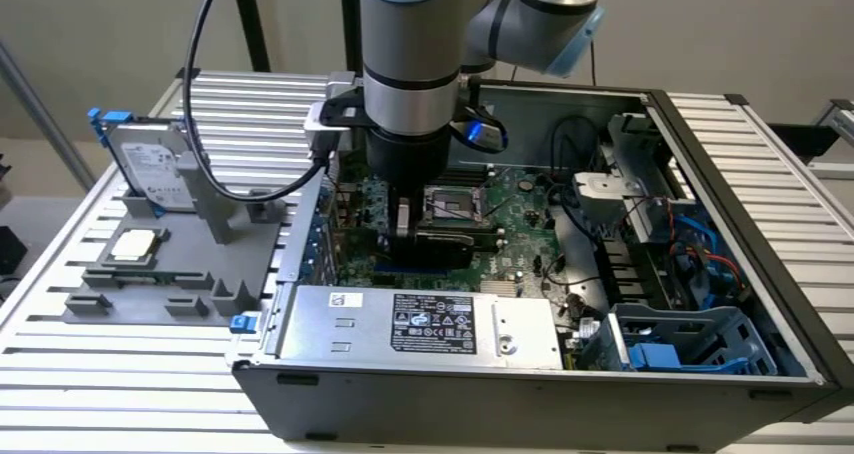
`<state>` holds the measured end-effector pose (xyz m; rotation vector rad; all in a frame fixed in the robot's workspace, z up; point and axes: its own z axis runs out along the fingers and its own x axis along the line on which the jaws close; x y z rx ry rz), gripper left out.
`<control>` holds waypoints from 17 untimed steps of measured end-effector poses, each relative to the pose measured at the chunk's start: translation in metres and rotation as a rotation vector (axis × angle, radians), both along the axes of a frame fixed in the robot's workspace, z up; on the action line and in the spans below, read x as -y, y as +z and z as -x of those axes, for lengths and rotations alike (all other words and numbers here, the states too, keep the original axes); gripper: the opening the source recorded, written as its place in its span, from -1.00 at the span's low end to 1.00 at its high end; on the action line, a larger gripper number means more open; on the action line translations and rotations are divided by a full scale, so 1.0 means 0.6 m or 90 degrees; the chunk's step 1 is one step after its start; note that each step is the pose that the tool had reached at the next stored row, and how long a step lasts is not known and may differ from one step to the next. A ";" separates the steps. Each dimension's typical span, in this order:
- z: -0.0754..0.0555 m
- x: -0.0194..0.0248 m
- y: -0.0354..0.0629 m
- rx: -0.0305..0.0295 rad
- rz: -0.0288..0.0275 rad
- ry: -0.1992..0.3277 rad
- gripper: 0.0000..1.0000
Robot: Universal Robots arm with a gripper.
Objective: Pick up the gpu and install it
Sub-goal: 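Insert the gpu into the slot, then press down on the gpu until it lock into place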
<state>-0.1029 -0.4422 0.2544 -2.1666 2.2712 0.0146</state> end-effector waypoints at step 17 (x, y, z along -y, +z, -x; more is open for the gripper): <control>0.000 -0.0002 -0.007 0.0003 0.0010 0.002 -1.00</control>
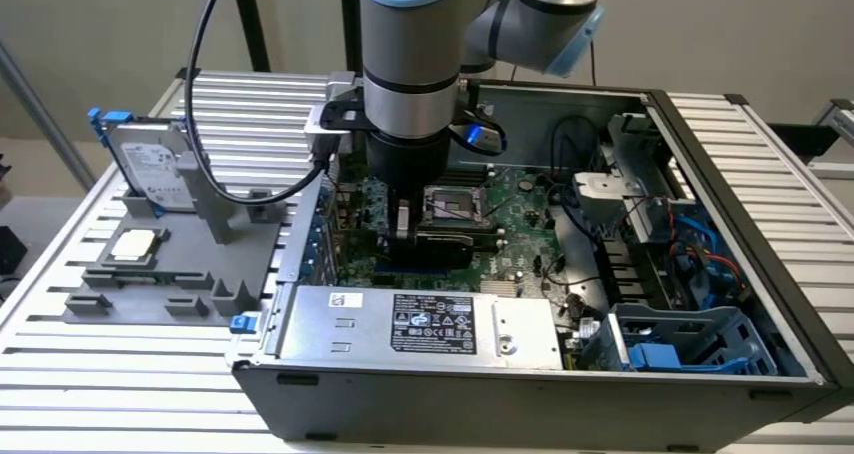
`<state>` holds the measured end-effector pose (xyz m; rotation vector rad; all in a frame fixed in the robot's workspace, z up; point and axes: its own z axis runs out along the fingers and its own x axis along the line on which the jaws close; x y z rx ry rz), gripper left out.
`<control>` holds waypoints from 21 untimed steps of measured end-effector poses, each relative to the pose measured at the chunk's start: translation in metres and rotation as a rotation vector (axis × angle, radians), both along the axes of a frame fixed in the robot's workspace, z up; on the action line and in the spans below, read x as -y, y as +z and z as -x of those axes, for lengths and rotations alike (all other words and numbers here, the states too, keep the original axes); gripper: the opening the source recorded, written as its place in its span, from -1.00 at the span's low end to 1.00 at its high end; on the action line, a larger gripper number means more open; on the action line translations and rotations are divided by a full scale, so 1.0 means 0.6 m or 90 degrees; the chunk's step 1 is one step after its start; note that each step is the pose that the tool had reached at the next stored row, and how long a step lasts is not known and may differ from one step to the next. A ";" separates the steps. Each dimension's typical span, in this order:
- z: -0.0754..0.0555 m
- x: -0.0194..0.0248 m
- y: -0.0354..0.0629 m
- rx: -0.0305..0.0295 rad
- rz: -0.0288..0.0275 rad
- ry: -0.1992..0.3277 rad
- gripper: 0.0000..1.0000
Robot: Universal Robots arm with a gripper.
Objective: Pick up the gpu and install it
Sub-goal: 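Press down on the gpu until it lock into place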
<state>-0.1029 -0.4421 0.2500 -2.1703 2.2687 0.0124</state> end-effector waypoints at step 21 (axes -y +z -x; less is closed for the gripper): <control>0.000 -0.0002 0.008 0.0000 -0.0012 0.001 -1.00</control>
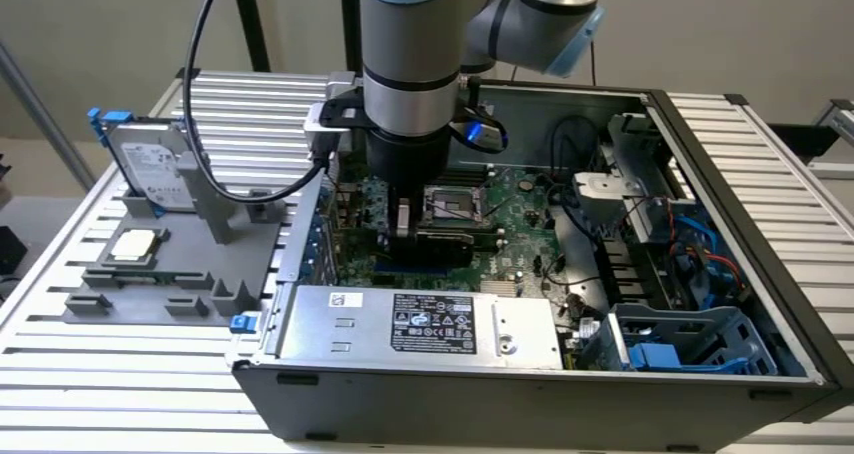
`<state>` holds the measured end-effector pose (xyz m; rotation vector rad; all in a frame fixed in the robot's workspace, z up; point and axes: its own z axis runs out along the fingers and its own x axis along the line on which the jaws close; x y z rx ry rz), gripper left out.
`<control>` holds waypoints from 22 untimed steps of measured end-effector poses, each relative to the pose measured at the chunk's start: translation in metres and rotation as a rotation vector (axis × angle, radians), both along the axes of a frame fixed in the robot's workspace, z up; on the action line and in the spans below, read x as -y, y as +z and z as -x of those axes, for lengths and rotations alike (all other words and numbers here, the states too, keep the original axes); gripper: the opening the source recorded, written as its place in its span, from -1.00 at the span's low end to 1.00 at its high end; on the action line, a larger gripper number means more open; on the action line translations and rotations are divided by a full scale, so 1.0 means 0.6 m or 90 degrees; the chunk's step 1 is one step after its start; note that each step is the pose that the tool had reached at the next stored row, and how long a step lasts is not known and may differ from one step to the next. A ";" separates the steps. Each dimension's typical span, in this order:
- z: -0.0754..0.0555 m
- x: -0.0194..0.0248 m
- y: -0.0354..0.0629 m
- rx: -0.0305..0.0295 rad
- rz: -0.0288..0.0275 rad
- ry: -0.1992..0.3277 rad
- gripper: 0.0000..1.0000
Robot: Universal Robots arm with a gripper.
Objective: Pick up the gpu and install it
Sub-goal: 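Press down on the gpu until it lock into place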
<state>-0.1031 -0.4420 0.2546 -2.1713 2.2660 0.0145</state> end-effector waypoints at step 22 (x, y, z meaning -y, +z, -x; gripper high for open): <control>0.001 0.0000 -0.004 0.0000 -0.0008 0.000 -1.00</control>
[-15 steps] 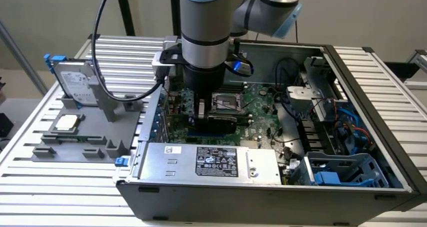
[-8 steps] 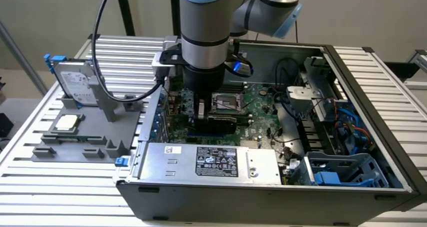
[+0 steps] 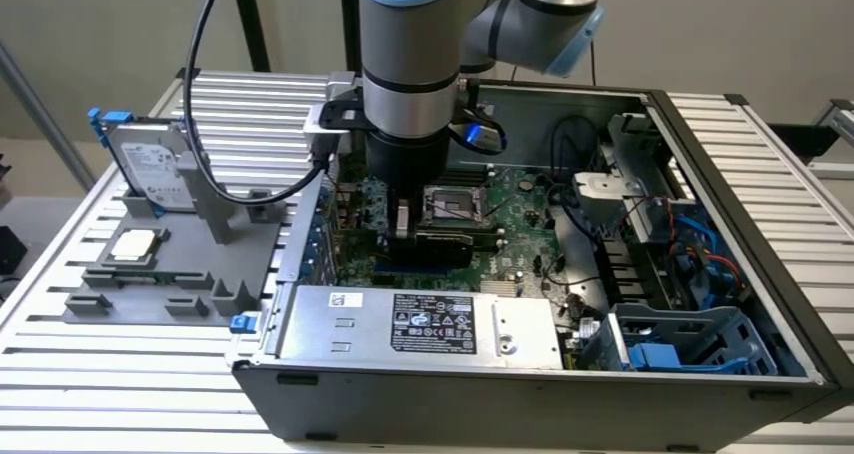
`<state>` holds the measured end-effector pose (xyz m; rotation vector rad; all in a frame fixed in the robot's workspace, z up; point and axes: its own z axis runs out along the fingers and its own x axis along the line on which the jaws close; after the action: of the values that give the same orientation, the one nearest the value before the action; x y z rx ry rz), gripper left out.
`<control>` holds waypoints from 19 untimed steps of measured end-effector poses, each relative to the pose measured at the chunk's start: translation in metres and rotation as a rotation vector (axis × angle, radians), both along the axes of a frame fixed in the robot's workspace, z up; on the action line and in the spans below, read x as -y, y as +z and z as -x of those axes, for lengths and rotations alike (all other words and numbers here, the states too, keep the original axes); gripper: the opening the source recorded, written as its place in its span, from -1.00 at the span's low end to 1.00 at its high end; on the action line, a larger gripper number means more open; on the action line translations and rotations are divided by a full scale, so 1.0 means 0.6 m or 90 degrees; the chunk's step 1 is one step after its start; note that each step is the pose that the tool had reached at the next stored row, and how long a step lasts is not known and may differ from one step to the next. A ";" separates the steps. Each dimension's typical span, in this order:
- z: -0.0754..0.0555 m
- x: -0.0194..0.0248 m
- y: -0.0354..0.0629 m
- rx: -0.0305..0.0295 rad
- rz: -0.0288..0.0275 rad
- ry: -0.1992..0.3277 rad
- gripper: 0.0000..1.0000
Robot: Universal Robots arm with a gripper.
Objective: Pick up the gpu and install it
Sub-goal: 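Press down on the gpu until it lock into place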
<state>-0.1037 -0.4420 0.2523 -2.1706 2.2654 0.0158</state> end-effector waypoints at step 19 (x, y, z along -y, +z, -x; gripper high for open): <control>-0.001 0.0001 0.001 -0.0002 0.0004 0.000 -1.00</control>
<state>-0.1033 -0.4420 0.2531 -2.1711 2.2659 0.0155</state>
